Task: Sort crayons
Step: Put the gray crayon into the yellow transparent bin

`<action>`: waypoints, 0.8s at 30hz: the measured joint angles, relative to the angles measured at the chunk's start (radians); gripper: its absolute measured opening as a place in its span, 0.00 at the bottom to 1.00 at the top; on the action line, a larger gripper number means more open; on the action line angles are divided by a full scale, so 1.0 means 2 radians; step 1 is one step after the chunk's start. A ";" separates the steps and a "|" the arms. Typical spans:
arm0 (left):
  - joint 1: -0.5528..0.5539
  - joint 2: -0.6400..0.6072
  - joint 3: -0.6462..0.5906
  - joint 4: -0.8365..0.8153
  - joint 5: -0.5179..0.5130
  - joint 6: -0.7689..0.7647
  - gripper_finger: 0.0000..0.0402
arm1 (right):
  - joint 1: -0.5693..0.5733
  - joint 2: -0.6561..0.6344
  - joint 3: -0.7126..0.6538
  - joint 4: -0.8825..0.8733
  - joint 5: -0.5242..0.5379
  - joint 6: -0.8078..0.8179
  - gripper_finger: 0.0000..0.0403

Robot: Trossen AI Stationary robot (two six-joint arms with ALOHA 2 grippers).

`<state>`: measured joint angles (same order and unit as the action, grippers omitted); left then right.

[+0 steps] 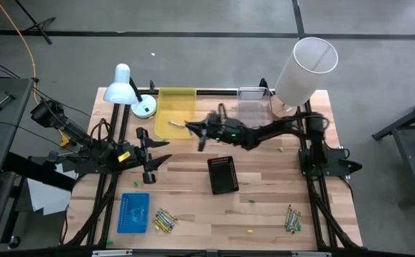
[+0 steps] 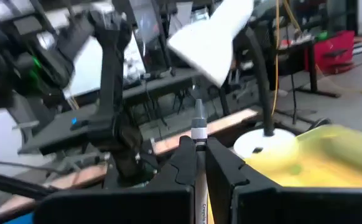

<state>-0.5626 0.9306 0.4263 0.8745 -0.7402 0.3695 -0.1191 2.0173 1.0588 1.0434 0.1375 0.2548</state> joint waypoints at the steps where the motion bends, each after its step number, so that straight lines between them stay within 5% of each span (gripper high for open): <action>1: -0.002 0.000 0.000 -0.002 -0.001 0.000 0.43 | -0.002 0.020 0.023 -0.009 0.000 0.000 0.01; 11: -0.033 -0.001 0.000 -0.018 -0.007 0.000 0.43 | -0.022 0.119 0.135 -0.072 0.087 0.015 0.01; 24: -0.037 -0.001 0.000 -0.008 -0.007 0.000 0.43 | -0.021 0.118 0.135 -0.074 0.059 0.004 0.01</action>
<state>-0.6369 0.9283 0.4263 0.8583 -0.7547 0.3698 -0.1612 2.2528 1.3285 0.8955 0.2558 0.2619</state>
